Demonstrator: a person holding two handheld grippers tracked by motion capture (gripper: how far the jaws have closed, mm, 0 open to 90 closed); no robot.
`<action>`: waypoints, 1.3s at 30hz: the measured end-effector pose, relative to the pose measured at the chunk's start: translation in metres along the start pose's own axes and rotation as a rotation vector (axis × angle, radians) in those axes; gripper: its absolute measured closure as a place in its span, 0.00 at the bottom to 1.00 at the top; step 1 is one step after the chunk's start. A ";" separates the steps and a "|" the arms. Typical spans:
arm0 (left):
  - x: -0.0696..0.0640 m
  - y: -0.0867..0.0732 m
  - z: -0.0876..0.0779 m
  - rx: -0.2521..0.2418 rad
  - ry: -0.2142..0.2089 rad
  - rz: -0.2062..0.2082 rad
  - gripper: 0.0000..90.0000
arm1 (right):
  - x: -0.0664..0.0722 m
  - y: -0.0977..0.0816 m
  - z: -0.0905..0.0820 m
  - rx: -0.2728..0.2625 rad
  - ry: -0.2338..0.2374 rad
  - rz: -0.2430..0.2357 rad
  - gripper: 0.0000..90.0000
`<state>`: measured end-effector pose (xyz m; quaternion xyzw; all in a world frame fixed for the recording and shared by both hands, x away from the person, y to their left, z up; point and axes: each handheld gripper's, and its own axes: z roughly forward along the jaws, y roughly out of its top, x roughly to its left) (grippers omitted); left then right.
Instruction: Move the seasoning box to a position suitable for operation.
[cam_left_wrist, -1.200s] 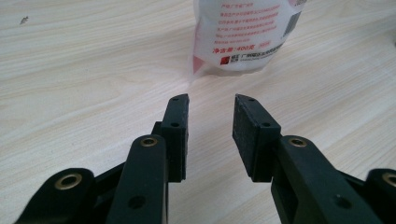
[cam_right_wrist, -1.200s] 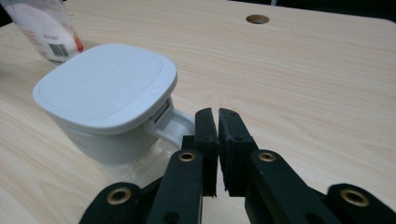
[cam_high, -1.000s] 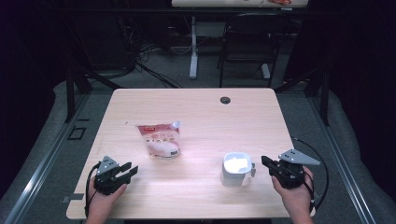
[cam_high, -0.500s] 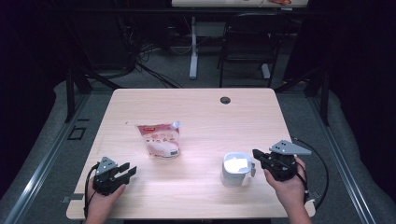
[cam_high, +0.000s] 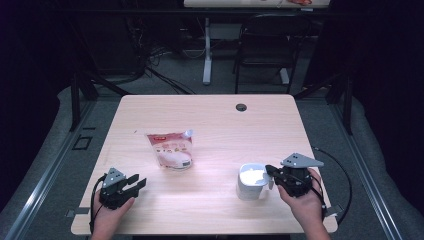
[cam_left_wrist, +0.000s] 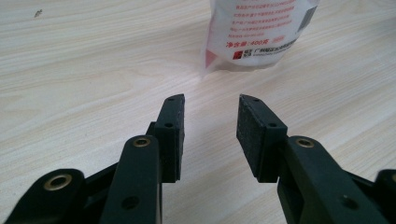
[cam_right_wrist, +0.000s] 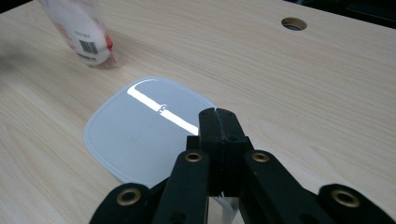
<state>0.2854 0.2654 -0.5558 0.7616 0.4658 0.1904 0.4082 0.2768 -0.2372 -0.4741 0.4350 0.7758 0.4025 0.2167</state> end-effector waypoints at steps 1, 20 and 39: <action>0.000 0.000 0.000 0.000 0.000 0.000 0.69 | 0.000 0.000 0.000 0.005 0.000 -0.004 1.00; 0.000 0.000 0.000 0.002 0.003 0.009 0.69 | -0.001 -0.004 0.001 0.013 0.015 -0.004 1.00; 0.000 0.000 0.000 -0.001 0.003 0.011 0.69 | -0.003 -0.006 0.001 -0.001 0.022 0.019 1.00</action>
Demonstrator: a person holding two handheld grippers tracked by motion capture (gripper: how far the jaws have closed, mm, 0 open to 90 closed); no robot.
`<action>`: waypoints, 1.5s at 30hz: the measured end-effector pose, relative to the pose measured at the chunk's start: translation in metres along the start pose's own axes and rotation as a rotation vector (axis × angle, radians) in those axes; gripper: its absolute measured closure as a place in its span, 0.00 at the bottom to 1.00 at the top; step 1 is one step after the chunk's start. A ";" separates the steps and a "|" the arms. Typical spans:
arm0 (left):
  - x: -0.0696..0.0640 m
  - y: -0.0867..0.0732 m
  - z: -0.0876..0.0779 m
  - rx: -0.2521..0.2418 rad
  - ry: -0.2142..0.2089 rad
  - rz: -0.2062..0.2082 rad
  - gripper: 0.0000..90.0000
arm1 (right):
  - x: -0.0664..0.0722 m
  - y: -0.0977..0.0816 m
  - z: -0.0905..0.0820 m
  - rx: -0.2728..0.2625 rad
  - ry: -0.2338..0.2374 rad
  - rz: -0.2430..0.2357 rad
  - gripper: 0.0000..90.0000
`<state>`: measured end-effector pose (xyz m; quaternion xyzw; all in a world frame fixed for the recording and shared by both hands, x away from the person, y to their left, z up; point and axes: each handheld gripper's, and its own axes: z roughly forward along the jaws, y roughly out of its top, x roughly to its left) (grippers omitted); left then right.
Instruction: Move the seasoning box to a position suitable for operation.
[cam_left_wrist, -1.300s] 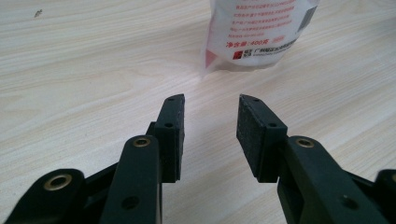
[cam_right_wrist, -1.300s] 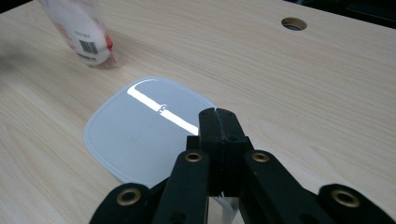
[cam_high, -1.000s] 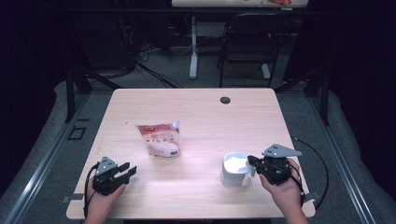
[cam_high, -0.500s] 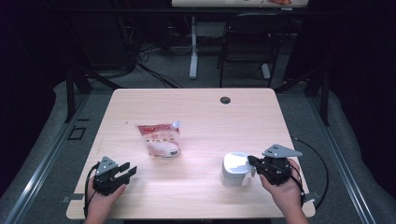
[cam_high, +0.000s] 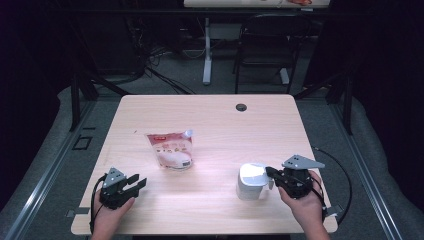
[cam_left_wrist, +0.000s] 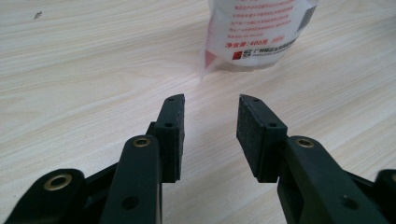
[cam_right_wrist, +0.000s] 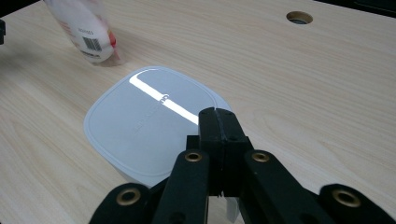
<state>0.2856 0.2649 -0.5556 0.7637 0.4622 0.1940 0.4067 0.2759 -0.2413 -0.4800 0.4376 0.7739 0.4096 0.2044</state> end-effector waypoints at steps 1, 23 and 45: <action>0.000 0.000 0.000 0.000 0.000 -0.003 0.69 | 0.000 0.000 0.000 -0.001 0.001 0.001 1.00; 0.000 0.000 0.000 0.000 -0.001 0.003 0.69 | -0.016 -0.010 0.000 -0.053 0.090 0.150 1.00; 0.000 0.000 0.000 0.004 -0.004 0.003 0.69 | -0.025 -0.016 0.000 -0.073 0.145 0.252 1.00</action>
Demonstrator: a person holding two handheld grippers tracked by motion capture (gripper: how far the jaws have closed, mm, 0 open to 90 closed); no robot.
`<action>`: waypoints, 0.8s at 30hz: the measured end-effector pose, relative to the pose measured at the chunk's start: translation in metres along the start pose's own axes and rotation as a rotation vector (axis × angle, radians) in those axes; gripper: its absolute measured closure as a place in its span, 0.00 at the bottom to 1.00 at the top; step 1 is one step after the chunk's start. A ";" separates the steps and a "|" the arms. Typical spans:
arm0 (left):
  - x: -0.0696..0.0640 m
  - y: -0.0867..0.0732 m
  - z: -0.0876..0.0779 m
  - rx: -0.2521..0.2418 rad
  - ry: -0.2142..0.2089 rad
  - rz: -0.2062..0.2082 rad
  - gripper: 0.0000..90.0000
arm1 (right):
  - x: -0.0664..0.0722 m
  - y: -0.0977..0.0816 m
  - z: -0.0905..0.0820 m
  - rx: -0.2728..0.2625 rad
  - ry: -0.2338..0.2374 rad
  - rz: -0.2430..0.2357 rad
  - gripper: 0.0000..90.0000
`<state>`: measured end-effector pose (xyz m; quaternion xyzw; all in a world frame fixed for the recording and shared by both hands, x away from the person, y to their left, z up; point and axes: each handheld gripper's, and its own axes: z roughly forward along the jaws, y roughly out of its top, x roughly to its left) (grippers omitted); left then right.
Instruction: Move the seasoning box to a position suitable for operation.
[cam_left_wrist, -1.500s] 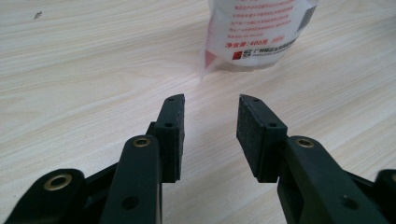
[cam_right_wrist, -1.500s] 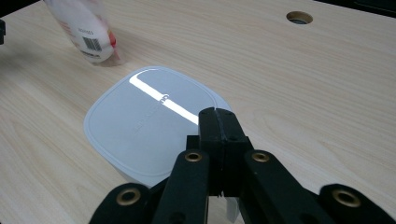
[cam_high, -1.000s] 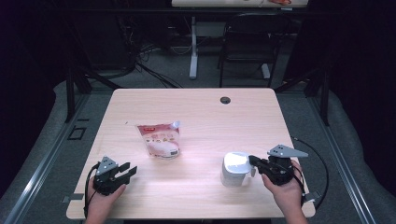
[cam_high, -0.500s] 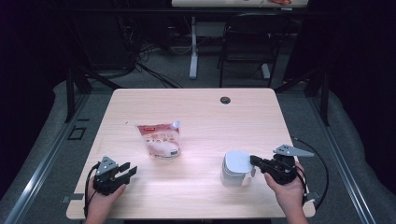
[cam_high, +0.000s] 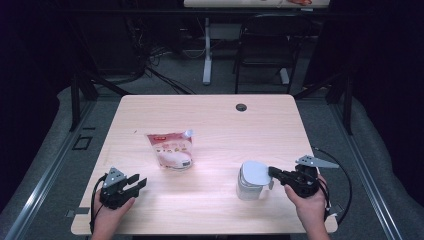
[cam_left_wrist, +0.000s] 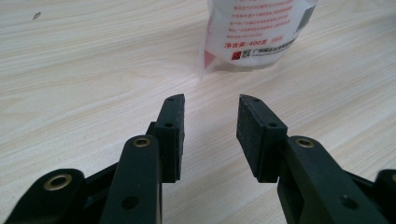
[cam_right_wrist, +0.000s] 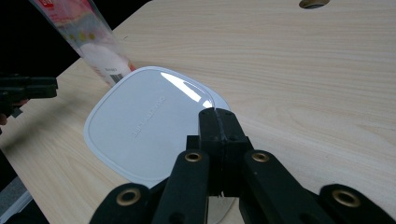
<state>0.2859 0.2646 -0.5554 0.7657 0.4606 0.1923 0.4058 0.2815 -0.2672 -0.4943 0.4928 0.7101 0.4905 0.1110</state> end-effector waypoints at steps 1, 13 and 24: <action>0.000 0.000 0.000 0.006 0.000 0.002 0.69 | -0.001 0.000 0.000 -0.003 0.009 0.010 1.00; 0.000 0.000 0.000 0.004 0.000 0.001 0.69 | -0.004 -0.002 0.000 -0.012 0.023 0.042 1.00; 0.000 0.000 0.000 0.002 -0.001 0.000 0.69 | -0.008 -0.004 -0.001 -0.012 0.032 0.064 1.00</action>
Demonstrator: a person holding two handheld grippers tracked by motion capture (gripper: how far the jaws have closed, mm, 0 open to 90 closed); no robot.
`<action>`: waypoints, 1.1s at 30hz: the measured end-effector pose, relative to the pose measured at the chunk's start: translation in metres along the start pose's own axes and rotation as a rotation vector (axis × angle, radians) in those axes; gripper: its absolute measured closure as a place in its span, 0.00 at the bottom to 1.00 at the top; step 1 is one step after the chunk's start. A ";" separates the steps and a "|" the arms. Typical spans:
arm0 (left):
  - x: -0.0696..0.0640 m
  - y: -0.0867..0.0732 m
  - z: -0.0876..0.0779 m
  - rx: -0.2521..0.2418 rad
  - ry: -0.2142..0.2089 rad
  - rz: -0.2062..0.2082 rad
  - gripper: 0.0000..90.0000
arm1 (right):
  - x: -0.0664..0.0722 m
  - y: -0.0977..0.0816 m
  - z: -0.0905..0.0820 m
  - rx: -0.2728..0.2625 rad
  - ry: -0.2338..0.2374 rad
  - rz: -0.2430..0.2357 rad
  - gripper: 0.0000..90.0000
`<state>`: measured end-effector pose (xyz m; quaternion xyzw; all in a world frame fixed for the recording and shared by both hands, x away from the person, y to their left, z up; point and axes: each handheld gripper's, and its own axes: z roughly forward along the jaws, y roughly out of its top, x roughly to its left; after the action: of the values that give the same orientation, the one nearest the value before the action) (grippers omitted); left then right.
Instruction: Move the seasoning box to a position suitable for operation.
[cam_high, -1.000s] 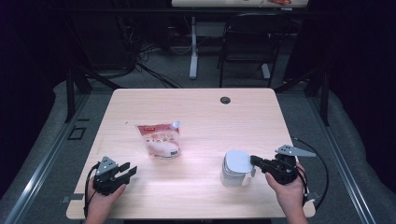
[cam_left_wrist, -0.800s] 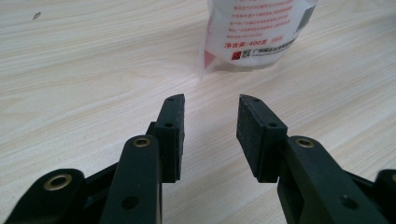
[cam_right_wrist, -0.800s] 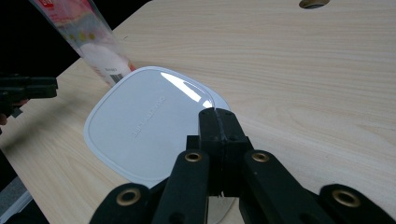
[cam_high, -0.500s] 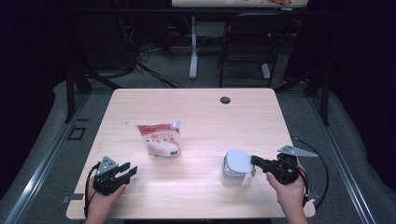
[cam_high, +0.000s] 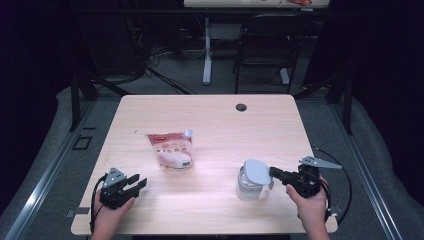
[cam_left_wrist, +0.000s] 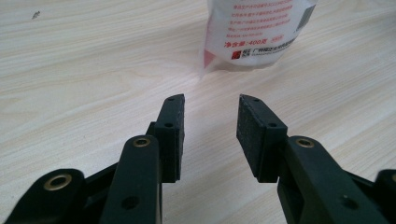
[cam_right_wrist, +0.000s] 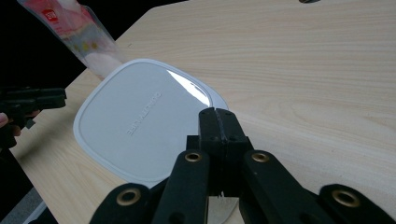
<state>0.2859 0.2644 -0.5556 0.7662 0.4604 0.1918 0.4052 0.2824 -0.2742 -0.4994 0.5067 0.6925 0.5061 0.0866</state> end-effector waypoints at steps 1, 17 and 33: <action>0.000 0.000 0.000 0.000 0.000 0.000 0.69 | 0.000 0.000 0.000 -0.002 0.002 0.004 1.00; 0.000 0.000 -0.001 -0.005 0.005 -0.004 0.69 | -0.014 -0.009 0.005 0.029 0.006 0.103 1.00; 0.001 0.000 -0.002 -0.009 0.004 -0.003 0.69 | -0.016 -0.014 0.001 0.032 -0.070 0.048 0.88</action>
<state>0.2850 0.2662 -0.5548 0.7631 0.4617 0.1950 0.4081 0.2825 -0.2858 -0.5170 0.5419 0.6847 0.4789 0.0902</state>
